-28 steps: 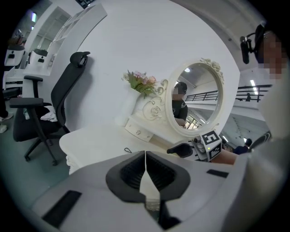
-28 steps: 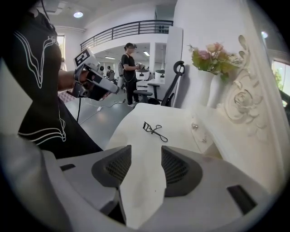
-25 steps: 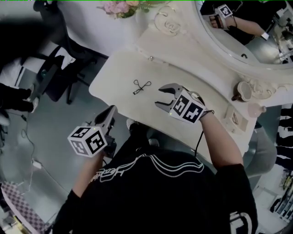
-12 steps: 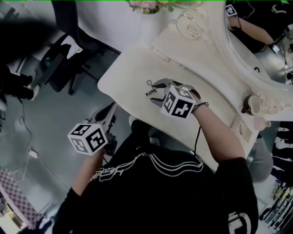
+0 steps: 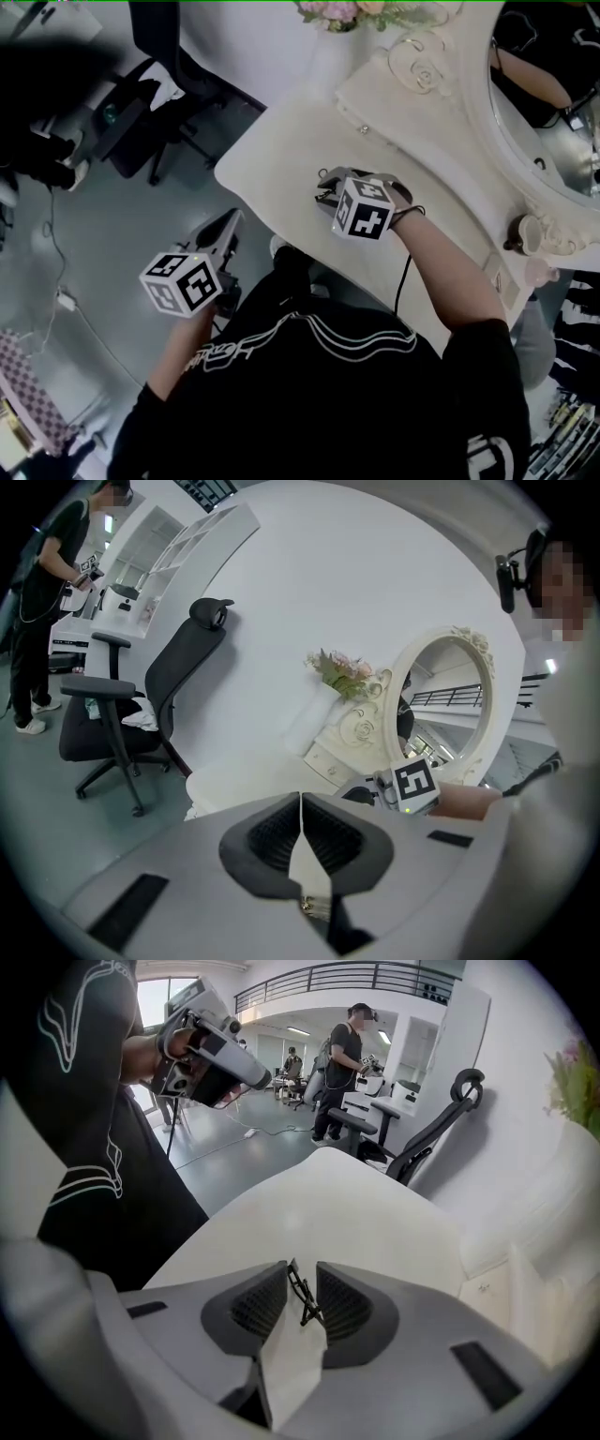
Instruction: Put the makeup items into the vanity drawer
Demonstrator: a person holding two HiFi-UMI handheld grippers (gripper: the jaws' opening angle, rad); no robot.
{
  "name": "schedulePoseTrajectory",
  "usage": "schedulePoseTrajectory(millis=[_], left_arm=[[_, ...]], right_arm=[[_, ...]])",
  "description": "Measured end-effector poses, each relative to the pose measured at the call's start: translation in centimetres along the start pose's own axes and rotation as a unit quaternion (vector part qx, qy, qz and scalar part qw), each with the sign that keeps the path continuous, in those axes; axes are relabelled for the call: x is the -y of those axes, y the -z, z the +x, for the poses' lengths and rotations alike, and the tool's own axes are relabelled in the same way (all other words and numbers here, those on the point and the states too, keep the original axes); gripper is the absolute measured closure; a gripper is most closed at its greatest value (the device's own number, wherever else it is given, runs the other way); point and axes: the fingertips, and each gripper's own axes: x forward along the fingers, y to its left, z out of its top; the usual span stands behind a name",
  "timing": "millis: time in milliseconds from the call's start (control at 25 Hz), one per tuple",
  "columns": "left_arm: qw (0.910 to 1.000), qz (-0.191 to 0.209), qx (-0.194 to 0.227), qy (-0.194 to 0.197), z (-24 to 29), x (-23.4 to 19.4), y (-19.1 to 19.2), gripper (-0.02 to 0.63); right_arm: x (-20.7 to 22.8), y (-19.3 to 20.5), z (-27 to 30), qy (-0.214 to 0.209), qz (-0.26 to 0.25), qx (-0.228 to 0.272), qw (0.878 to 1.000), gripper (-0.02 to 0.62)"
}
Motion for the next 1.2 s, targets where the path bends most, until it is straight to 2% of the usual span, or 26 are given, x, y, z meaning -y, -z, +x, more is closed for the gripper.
schedulePoseTrajectory(millis=[120,280,640,920,1200], left_arm=[[1.0,0.0,0.004,-0.001,-0.1,-0.1,-0.4,0.578],[0.9999,0.004,0.01,-0.004,-0.4,-0.1,-0.9,0.578],[0.9995,0.019,0.025,0.001,-0.6,1.4,-1.4,0.578],[0.999,0.034,0.022,0.018,-0.7,4.0,-1.1,0.578],[0.9963,0.057,-0.007,0.064,1.1,9.0,0.6,0.578]], right_arm=[[0.0,0.0,0.1,-0.008,-0.008,-0.006,1.0,0.513],[-0.3,-0.1,0.1,-0.014,-0.021,-0.01,1.0,0.523],[0.0,-0.4,-1.3,0.013,-0.026,0.004,1.0,0.551],[0.2,-0.3,-5.1,0.055,0.026,0.037,0.997,0.552],[-2.1,3.5,-10.6,0.111,0.088,0.049,0.989,0.551]])
